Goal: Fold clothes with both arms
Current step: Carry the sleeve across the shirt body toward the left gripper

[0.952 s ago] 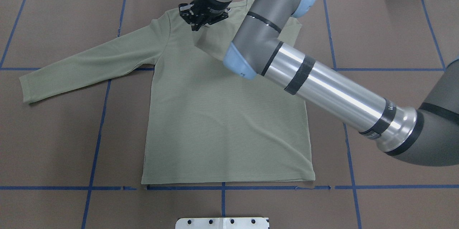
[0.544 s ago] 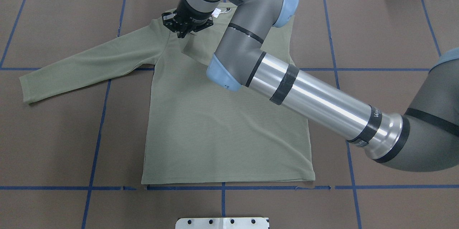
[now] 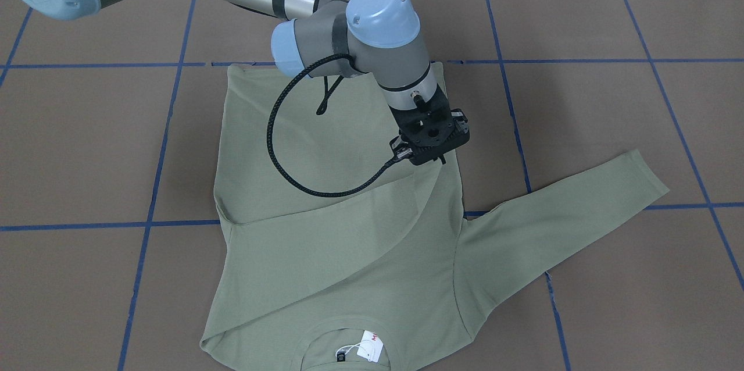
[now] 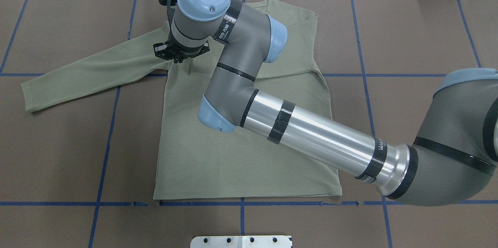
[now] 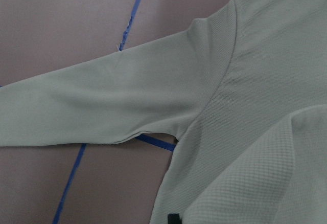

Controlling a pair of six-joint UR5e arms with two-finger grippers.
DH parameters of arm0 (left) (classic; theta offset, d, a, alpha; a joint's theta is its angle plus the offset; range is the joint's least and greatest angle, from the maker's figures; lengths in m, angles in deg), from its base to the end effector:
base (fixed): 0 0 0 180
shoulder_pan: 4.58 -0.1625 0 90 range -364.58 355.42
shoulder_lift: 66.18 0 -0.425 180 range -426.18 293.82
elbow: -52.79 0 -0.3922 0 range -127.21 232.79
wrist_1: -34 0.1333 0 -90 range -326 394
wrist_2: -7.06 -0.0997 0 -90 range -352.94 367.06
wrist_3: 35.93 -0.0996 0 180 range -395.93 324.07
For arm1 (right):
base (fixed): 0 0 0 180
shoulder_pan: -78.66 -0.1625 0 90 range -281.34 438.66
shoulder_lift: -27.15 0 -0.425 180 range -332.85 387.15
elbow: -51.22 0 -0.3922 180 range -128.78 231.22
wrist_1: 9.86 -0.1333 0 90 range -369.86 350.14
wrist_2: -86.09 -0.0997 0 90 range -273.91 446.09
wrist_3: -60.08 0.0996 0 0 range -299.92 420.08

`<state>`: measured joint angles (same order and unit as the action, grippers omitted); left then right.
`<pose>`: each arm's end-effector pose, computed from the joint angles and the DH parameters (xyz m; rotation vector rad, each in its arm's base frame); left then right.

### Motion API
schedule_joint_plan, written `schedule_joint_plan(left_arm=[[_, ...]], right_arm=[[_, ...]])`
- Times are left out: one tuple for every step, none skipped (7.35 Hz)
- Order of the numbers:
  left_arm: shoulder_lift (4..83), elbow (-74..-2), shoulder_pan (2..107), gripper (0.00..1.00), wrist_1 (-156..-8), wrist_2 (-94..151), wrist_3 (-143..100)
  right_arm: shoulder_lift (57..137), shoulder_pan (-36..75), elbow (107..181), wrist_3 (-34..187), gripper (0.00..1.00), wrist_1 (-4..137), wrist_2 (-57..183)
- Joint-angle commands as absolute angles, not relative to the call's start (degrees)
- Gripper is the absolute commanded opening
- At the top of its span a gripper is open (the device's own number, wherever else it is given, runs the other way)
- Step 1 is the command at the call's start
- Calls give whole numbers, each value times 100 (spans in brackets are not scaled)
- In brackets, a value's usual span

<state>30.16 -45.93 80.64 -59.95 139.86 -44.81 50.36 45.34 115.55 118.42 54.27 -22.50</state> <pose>-0.0201 -0.5473 0.5196 0.3441 0.7317 0.3492 -0.6227 -0.5309 0.0172 0.3804 -1.1305 -0.1641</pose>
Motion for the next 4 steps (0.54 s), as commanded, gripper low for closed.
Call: schedule_joint_plan(left_arm=[[3024,-4530,8059,100,-5995,13986,-4489],[3041,-4486,8050,100,-5995,13986,-4481],[3059,-4468,8050,100,-5995,13986,-4481],[3076,-4468,8050,100,-6004,13986,-4394]], right_arm=[[4868,4850,11371,11878,100,4694,-1520],[4912,4904,11362,11879,100,4691,-1438],[4956,4895,11319,11896,100,4700,-1437],[5035,4887,11327,11931,100,4709,-1437]])
